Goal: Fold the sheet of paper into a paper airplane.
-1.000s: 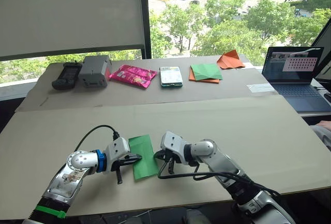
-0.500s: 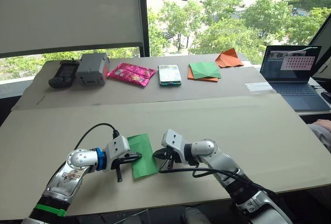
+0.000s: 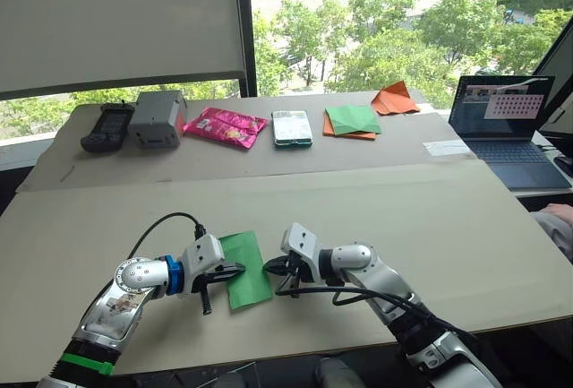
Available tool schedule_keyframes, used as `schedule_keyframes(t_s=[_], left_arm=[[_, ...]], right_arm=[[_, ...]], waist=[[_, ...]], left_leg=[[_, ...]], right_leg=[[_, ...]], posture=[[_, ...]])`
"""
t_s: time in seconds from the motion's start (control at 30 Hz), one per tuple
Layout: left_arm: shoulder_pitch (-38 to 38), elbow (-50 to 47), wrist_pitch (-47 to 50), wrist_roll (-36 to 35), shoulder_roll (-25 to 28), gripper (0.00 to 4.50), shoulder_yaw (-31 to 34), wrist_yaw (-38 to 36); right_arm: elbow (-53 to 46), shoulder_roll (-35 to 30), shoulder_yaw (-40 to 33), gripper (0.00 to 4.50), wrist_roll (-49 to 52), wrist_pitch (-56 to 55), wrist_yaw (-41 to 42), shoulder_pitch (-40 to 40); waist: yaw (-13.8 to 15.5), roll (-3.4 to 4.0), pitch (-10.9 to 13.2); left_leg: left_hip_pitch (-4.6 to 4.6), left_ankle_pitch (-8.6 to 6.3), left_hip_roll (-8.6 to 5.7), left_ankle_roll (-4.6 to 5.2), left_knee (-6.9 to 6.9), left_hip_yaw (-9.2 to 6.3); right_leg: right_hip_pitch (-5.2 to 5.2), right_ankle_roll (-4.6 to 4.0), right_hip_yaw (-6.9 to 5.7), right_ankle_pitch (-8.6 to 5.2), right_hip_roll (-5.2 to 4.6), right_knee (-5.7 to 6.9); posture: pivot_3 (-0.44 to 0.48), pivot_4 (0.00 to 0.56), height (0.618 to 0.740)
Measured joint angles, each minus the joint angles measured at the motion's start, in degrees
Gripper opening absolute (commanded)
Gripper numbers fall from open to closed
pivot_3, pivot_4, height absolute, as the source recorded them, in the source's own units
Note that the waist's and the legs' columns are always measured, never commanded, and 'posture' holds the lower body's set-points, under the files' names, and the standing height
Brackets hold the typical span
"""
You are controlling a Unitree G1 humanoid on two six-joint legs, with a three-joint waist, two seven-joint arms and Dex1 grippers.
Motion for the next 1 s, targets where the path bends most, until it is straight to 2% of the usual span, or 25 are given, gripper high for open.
schedule_keyframes(t_s=[0.53,1.0], left_arm=[[-0.1,-0.2,-0.5,0.0,0.0,0.0,0.0,0.0],[0.2,-0.3,-0.6,0.0,0.2,0.0,0.1,-0.1]], right_arm=[[-4.3,0.3,-1.6,0.08,1.4,1.9,-1.6,0.3],[1.3,1.8,0.5,0.08,0.1,-2.6,-2.3,1.6]], waist=[[0.0,0.01,0.3],[0.0,0.04,0.3]], left_leg=[[-0.03,0.0,0.0,0.0,0.0,0.0],[-0.01,0.0,0.0,0.0,0.0,0.0]], right_leg=[[-0.01,0.03,0.0,0.02,0.0,-0.02],[0.01,0.03,0.0,0.02,0.0,-0.01]], posture=[[0.0,0.15,0.74],[0.0,0.15,0.74]])
